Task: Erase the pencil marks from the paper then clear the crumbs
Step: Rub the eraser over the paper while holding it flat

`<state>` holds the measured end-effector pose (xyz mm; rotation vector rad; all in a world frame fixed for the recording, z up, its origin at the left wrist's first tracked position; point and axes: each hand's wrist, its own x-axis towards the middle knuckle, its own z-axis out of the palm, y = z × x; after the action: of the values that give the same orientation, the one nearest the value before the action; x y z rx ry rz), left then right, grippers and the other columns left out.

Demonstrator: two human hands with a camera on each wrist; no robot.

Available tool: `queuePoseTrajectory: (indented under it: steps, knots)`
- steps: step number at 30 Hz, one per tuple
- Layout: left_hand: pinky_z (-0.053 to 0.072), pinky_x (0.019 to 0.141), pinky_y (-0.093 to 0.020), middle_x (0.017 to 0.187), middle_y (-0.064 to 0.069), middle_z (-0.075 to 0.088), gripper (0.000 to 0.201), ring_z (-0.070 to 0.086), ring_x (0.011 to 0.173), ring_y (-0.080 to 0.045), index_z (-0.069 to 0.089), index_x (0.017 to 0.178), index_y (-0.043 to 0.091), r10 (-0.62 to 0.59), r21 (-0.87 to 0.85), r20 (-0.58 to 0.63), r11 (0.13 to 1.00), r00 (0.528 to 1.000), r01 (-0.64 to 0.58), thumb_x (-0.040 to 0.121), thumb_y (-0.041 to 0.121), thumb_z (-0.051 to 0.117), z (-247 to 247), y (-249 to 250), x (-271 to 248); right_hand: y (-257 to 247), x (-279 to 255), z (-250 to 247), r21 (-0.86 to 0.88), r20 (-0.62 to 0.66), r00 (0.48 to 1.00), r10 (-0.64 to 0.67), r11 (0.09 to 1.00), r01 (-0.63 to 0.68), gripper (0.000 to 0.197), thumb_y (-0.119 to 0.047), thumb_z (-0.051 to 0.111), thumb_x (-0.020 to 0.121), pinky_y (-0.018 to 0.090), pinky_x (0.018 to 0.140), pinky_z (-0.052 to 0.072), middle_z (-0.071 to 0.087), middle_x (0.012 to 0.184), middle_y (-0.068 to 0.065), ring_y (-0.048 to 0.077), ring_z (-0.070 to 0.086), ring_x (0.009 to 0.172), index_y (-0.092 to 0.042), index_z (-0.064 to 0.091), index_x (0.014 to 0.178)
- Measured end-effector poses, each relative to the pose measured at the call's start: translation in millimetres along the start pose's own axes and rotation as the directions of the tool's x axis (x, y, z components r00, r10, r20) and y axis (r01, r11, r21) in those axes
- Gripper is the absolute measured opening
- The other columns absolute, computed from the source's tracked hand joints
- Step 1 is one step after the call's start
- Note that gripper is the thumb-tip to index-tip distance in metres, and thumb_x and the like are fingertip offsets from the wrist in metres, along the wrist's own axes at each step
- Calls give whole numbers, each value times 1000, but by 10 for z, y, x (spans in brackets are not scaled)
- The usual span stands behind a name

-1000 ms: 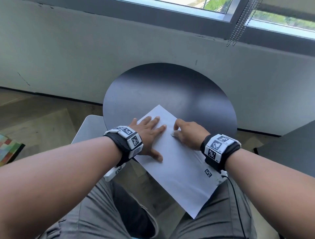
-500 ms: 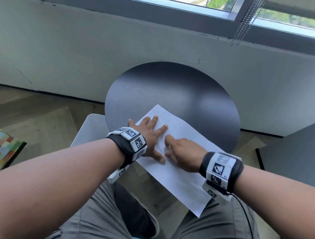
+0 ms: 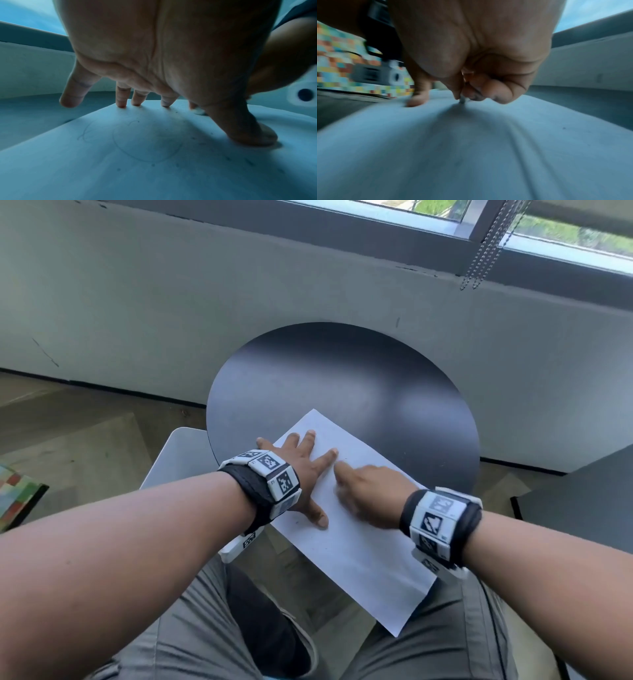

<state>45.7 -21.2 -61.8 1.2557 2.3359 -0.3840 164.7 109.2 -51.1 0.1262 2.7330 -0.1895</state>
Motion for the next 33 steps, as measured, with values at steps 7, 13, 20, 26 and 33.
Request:
queuePoseTrajectory:
  steps: [7, 13, 20, 26, 33]
  knots:
    - [24, 102, -75, 165, -5, -15, 137, -3, 151, -32, -12, 154, 45, -3, -4, -11, 1000, 1000, 3, 50, 94, 62, 18, -19, -10, -37, 105, -76, -7, 41, 999, 24, 1000, -24, 35, -37, 33, 101, 37, 70, 38, 59, 110, 20, 37, 54, 88, -14, 31, 128]
    - [26, 101, -75, 165, -6, -13, 136, -1, 151, -33, -11, 153, 46, -5, -5, -19, 1000, 1000, 5, 51, 93, 64, 13, -5, -10, 79, 237, -170, 24, -34, 986, 161, 987, -160, 26, -37, 34, 100, 39, 71, 43, 59, 109, 18, 36, 55, 88, -17, 37, 116]
    - [27, 101, -76, 164, -12, -16, 139, 0, 151, -35, -11, 154, 44, -16, 8, 6, 1000, 1000, 16, 50, 92, 66, -38, 27, -11, -100, 71, 4, 108, 65, 997, 43, 993, -49, 34, -35, 35, 101, 37, 71, 36, 57, 101, 17, 35, 53, 91, -14, 33, 127]
    - [29, 100, -73, 164, -14, -15, 138, -1, 150, -36, -12, 153, 46, -26, 30, 9, 999, 1000, 26, 49, 92, 66, -46, 41, -6, 136, 242, -118, 176, -49, 961, 273, 949, -261, 18, -34, 35, 100, 40, 72, 44, 58, 106, 18, 35, 50, 81, -18, 32, 105]
    - [29, 100, -73, 164, -18, -16, 139, -2, 150, -38, -14, 153, 46, -31, 52, 26, 998, 999, 30, 50, 91, 68, -93, 80, 7, 81, 173, -28, 144, -27, 978, 206, 969, -200, 26, -35, 34, 100, 39, 71, 42, 60, 106, 18, 34, 50, 81, -18, 35, 119]
